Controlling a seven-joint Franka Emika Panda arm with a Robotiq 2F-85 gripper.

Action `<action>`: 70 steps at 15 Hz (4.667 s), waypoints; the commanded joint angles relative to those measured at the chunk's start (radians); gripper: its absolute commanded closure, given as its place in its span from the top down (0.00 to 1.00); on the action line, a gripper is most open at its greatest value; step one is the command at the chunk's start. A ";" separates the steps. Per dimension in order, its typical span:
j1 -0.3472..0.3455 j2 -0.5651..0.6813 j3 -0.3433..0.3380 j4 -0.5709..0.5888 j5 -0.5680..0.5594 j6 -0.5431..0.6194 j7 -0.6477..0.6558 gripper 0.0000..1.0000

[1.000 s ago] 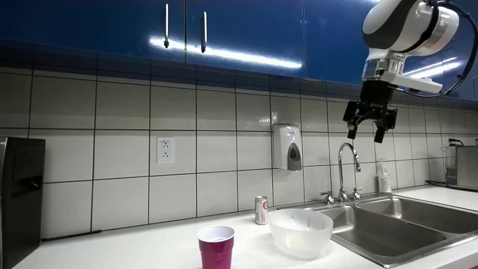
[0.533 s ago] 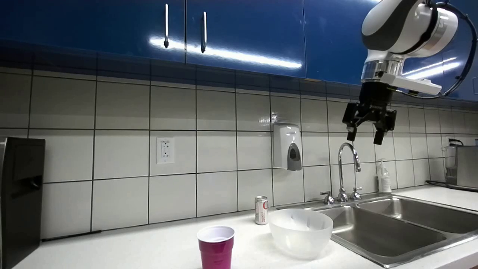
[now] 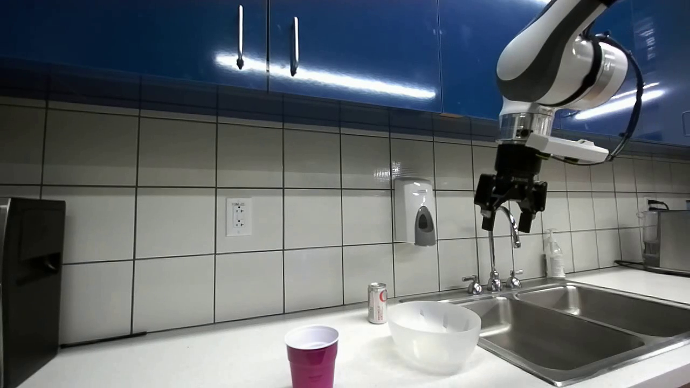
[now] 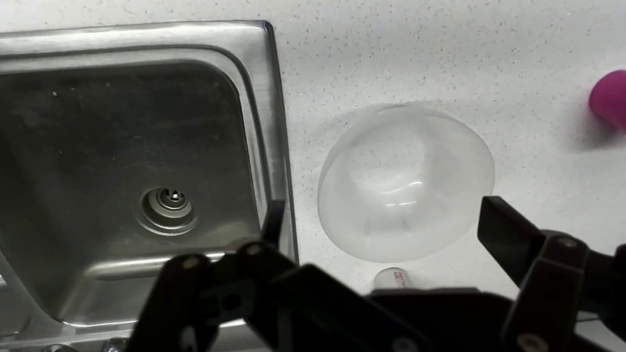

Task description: Move the bowl to the left sink

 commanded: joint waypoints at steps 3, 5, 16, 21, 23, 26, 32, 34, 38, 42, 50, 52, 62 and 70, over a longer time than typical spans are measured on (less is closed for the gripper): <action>0.027 0.103 0.073 -0.001 0.009 0.106 0.025 1.00; 0.037 0.136 0.101 0.002 0.004 0.138 0.052 1.00; 0.042 0.330 0.261 0.037 -0.118 0.304 0.293 1.00; 0.048 0.445 0.283 0.112 -0.270 0.284 0.447 1.00; 0.060 0.492 0.277 0.148 -0.303 0.279 0.485 1.00; 0.081 0.560 0.261 0.202 -0.318 0.269 0.515 1.00; 0.124 0.667 0.234 0.271 -0.286 0.267 0.496 1.00; 0.137 0.694 0.222 0.285 -0.285 0.268 0.496 1.00; 0.160 0.721 0.202 0.302 -0.283 0.271 0.491 1.00; 0.172 0.732 0.192 0.317 -0.274 0.264 0.484 1.00; 0.175 0.746 0.188 0.334 -0.267 0.263 0.477 0.58; 0.174 0.746 0.189 0.334 -0.264 0.264 0.473 0.42; 0.175 0.748 0.187 0.339 -0.263 0.260 0.475 0.01; 0.164 0.684 0.189 0.330 -0.254 0.211 0.450 0.01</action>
